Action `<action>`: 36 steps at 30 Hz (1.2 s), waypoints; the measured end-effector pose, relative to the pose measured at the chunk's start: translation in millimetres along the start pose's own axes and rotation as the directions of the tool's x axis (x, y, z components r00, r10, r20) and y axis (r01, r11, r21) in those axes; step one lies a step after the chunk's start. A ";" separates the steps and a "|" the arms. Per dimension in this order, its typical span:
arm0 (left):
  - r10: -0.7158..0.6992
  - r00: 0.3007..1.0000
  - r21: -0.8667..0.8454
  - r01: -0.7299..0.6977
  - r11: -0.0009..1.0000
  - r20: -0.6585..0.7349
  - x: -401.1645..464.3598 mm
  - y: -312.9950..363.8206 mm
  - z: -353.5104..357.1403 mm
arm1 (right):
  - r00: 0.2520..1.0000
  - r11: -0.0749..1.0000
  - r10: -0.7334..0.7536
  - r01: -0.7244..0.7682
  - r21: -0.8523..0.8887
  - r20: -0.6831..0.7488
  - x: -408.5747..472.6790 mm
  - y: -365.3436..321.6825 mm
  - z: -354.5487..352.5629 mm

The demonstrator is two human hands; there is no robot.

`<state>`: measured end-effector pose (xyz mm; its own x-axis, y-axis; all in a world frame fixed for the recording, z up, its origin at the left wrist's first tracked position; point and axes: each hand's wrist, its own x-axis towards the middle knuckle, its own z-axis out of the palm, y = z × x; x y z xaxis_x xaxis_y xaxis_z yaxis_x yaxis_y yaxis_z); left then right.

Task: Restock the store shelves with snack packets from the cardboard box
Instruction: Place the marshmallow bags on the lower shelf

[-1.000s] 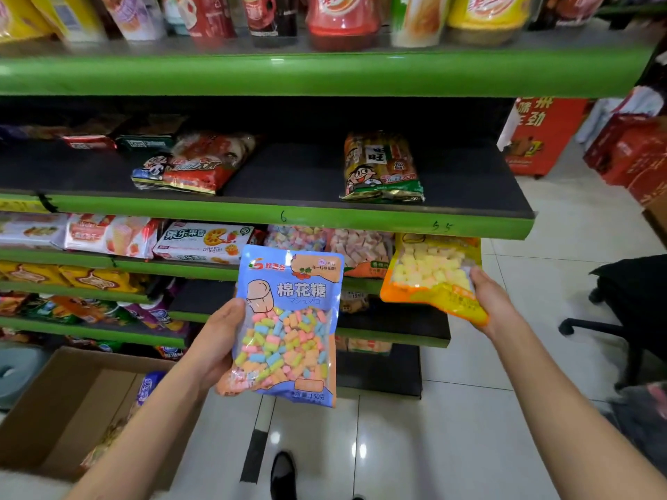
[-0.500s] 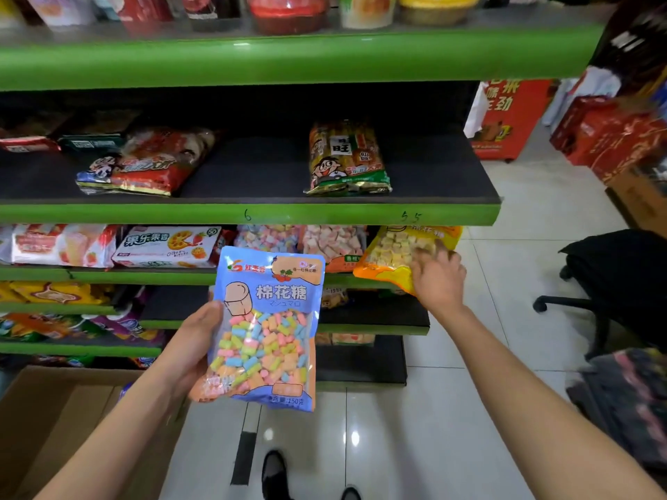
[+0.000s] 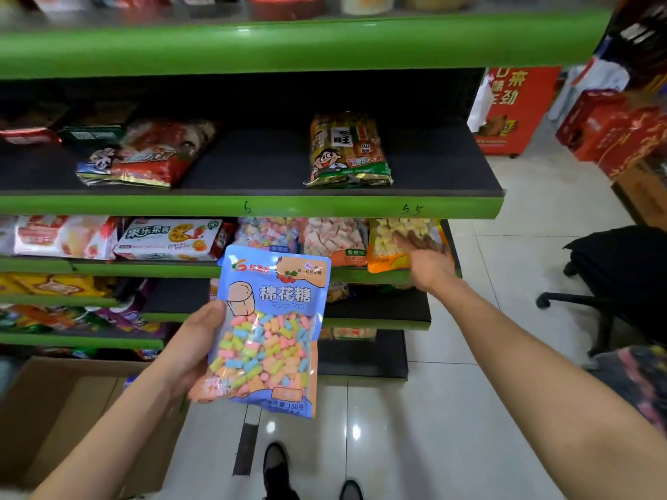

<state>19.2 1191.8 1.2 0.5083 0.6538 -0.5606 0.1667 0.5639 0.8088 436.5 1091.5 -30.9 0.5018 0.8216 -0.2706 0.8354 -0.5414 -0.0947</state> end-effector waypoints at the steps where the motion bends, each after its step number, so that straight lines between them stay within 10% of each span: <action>1: 0.011 1.000 0.008 -0.011 1.000 0.001 -0.5 0.9 1.7 | 1.000 0.999 -0.009 0.008 0.048 0.025 4.0 -0.3 -1.1; 5: 0.049 0.999 0.033 -0.049 0.998 -0.003 -2.3 11.0 11.5 | 0.997 0.920 -0.029 0.001 0.393 0.066 17.6 3.5 -5.7; 20: 0.045 0.998 0.003 -0.045 0.999 0.036 2.6 26.0 33.6 | 0.986 0.998 -0.067 0.068 -0.003 -0.151 -4.0 2.7 45.8; 25: 0.043 0.999 -0.010 -0.043 0.999 0.021 3.5 23.7 29.4 | 0.995 0.999 -0.024 0.029 0.046 -0.094 2.2 1.1 33.8; 29: 0.019 1.000 -0.075 -0.018 0.997 0.020 11.3 23.1 21.3 | 0.925 0.970 -0.048 0.134 0.204 -0.376 -25.0 -36.0 23.1; 33: -0.004 1.000 -0.213 0.003 0.977 -0.006 26.7 24.3 21.0 | 0.994 0.521 -0.111 0.069 0.851 -0.012 -73.8 -120.2 20.6; 36: -0.038 0.999 -0.283 0.028 0.959 -0.030 40.0 28.1 21.7 | 0.937 0.074 -0.268 -0.211 0.975 0.223 -99.8 -165.2 37.1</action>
<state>62.5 1222.8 5.3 0.4763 0.6468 -0.5956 -0.0655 0.7017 0.7095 240.1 1092.3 -23.8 0.1962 0.8755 -0.4417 -0.2625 -0.3871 -0.8839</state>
